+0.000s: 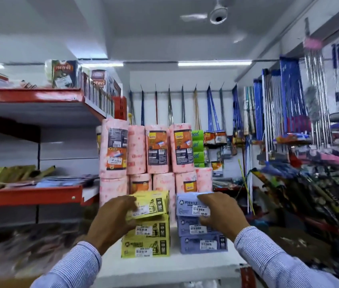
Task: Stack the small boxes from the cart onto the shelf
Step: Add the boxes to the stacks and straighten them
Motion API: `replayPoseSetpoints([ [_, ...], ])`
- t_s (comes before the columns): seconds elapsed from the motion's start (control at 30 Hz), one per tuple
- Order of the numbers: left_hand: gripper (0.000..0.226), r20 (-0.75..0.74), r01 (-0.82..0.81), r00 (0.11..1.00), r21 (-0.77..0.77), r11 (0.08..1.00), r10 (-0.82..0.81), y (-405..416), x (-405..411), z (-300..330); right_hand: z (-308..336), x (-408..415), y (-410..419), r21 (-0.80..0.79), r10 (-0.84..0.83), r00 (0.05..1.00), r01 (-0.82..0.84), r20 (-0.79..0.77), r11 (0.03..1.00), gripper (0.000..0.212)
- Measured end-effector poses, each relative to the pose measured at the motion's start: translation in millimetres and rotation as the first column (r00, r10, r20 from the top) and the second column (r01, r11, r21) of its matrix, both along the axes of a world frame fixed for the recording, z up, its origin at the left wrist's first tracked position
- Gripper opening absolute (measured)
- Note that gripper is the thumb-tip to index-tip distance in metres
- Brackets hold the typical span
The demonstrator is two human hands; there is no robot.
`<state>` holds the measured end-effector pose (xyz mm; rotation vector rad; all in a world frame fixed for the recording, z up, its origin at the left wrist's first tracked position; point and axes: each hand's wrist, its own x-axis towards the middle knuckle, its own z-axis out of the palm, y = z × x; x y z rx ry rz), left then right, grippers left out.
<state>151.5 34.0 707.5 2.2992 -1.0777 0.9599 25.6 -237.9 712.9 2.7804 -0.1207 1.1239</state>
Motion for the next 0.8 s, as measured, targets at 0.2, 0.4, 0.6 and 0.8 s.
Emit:
replayPoseSetpoints([
  [0.2, 0.037, -0.025, 0.037, 0.999, 0.012, 0.999, -0.037, -7.6, 13.5, -3.4, 5.7, 11.3, -8.6, -0.025, -0.029, 0.999, 0.028, -0.043, 0.999, 0.036],
  [0.4, 0.040, -0.040, 0.084, 0.996, 0.007, 0.996, -0.084, -12.1, 24.5, -1.0, -2.6, 21.3, -16.9, 0.033, -0.017, 0.997, 0.020, -0.070, 0.999, 0.039],
  [0.6, 0.035, -0.081, 0.095, 0.992, -0.045, 0.994, -0.098, -14.7, 30.4, -5.2, -7.9, 20.5, -8.4, 0.103, 0.010, 1.000, -0.007, -0.026, 0.995, 0.039],
  [0.8, 0.049, -0.130, 0.112, 0.983, -0.114, 0.987, -0.126, -12.0, 34.1, -13.3, -30.1, 38.9, 51.0, 0.006, 0.204, 0.972, -0.206, 0.120, 0.978, 0.066],
])
